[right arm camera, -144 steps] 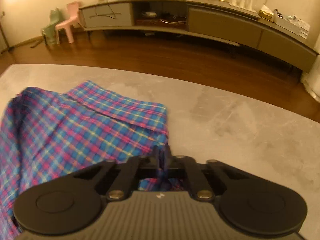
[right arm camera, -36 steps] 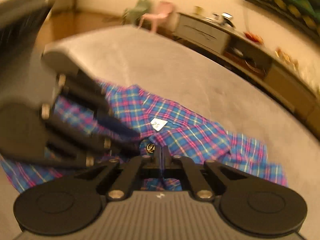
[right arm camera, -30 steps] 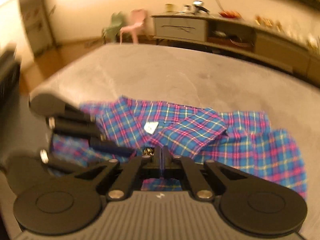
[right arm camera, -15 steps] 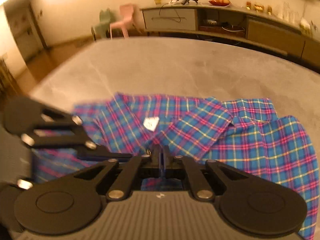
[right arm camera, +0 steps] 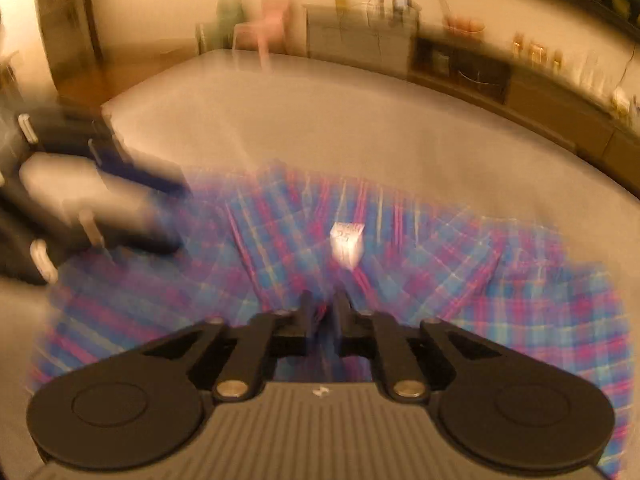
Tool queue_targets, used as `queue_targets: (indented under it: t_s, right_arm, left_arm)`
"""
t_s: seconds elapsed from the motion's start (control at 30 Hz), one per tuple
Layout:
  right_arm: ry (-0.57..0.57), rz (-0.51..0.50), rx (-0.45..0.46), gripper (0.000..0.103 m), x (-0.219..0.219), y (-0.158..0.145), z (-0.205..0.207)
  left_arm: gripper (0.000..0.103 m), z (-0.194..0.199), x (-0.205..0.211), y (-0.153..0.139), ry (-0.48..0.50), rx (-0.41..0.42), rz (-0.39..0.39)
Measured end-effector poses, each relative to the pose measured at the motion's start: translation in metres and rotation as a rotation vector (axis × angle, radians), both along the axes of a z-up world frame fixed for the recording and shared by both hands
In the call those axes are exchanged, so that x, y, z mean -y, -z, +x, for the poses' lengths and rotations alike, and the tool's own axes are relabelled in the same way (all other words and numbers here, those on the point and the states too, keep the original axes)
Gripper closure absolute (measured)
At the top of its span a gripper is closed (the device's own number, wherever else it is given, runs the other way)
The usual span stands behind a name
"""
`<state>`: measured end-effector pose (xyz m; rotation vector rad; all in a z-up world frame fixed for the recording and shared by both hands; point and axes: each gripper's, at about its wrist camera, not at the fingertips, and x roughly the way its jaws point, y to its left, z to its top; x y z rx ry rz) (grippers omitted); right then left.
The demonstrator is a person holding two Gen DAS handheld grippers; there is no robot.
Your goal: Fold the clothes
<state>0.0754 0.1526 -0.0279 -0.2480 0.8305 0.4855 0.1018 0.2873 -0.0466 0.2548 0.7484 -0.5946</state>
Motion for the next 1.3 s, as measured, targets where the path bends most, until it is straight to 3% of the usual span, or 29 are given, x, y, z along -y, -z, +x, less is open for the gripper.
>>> queue_targets:
  t_s: [0.07,0.17,0.23,0.3,0.33,0.4,0.47,0.57,0.63,0.73,0.8,0.93,1.1,1.2,1.3]
  right_arm:
    - [0.012,-0.034,0.015,0.099,-0.008,0.002,-0.004]
    - [0.003,-0.062,0.025,0.097,-0.013,0.004,-0.008]
    - [0.01,0.0,0.028,0.094,0.008,-0.012,-0.014]
    - [0.022,0.063,0.069,0.08,0.035,-0.032,-0.028]
    - [0.057,0.04,0.116,0.073,0.051,-0.037,-0.035]
    - [0.169,-0.039,0.158,0.073,0.085,-0.03,-0.038]
    - [0.31,-0.084,0.085,0.075,0.126,-0.008,-0.027]
    - [0.381,0.053,0.016,0.073,0.168,0.005,-0.029]
    - [0.404,0.082,-0.005,0.073,0.173,-0.004,-0.028]
    - [0.372,0.102,0.097,0.073,0.165,-0.025,-0.037]
    - [0.319,0.116,0.131,0.073,0.155,-0.031,-0.044]
    - [0.126,0.074,0.142,0.075,0.12,-0.009,-0.071]
    - [0.092,-0.011,0.214,0.074,0.106,0.016,-0.096]
    - [0.078,-0.021,0.148,0.072,0.105,0.005,-0.086]
    - [0.065,0.047,0.064,0.069,0.121,-0.001,-0.075]
  left_arm:
    - [0.056,0.008,-0.002,0.016,-0.016,-0.034,0.049]
    - [0.053,0.017,-0.008,0.016,-0.059,-0.026,0.052]
    - [0.052,0.014,-0.011,0.018,-0.072,-0.007,0.061]
    - [0.052,0.012,-0.01,0.019,-0.078,-0.009,0.045]
    - [0.052,0.014,-0.008,0.019,-0.09,-0.003,0.048]
    - [0.049,0.024,-0.002,0.02,-0.129,0.024,0.074]
    - [0.049,0.034,0.004,0.021,-0.168,0.052,0.099]
    - [0.051,0.042,0.015,0.017,-0.283,0.117,0.181]
    - [0.052,0.025,0.022,0.0,-0.25,0.145,0.144]
    - [0.053,-0.012,0.032,-0.032,-0.145,0.176,0.041]
    - [0.052,-0.038,0.049,-0.038,-0.034,0.148,-0.021]
    - [0.052,-0.062,0.092,0.009,0.082,0.047,0.095]
    - [0.049,-0.059,0.09,0.015,0.048,0.015,0.099]
    - [0.048,-0.06,0.085,0.012,0.027,0.002,0.109]
    - [0.049,-0.067,0.077,0.007,0.0,-0.006,0.129]
